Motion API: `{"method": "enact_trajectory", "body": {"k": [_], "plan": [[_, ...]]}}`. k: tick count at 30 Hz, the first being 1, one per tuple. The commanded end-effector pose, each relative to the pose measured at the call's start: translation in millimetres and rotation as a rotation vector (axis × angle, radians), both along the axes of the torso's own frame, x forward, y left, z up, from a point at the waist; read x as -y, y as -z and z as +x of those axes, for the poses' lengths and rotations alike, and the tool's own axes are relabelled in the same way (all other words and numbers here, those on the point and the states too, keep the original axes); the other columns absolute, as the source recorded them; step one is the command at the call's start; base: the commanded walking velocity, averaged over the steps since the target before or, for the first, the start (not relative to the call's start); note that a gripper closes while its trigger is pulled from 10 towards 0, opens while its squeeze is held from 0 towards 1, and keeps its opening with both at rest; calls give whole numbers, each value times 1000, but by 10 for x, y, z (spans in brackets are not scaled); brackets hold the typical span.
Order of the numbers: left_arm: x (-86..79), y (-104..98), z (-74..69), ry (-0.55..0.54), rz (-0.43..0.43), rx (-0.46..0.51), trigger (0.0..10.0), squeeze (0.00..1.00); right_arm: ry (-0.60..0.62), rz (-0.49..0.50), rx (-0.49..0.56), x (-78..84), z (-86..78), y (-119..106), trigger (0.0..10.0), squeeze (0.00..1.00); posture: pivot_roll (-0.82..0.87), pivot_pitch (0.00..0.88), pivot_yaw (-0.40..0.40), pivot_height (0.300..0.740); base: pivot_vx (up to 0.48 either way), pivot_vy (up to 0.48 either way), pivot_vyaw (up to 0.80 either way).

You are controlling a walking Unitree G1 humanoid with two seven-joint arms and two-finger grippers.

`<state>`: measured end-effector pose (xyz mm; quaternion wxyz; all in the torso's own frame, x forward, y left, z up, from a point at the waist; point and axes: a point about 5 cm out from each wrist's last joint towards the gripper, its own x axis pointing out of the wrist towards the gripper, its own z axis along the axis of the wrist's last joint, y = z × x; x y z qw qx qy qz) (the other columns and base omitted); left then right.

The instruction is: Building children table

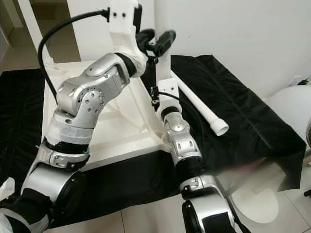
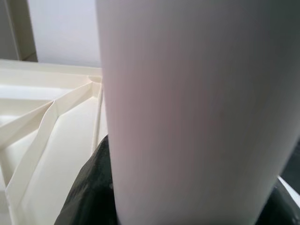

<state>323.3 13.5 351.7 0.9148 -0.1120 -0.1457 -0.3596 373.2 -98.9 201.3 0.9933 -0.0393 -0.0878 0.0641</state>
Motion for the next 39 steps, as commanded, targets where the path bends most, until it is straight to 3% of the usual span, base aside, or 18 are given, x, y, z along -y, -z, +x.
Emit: {"method": "enact_trajectory", "body": {"k": [1,11,20,25,34,39], "plan": [[26,-14,-81,142,12,63,10000,0,13,46,-2,11,24,-45,10000,0,-1,7,-24,740,0,0,0],[-78,44,-102,126,-25,34,10000,0,61,116,-24,122,25,-17,10000,0,0,13,-20,740,0,0,0],[-255,358,-23,44,-1,-47,10000,0,55,121,-12,148,-8,-3,10000,0,-4,21,-11,740,0,0,0],[-476,667,53,-100,33,-109,10000,0,66,141,-6,188,-59,24,10000,0,-7,23,-2,740,0,0,0],[-641,794,90,-235,59,-94,10000,0,70,124,-9,249,-98,86,10000,0,2,20,7,740,0,0,0],[-771,911,67,-320,58,-55,10000,0,-45,57,11,200,-179,124,10000,0,-13,19,32,740,0,0,0]]}}
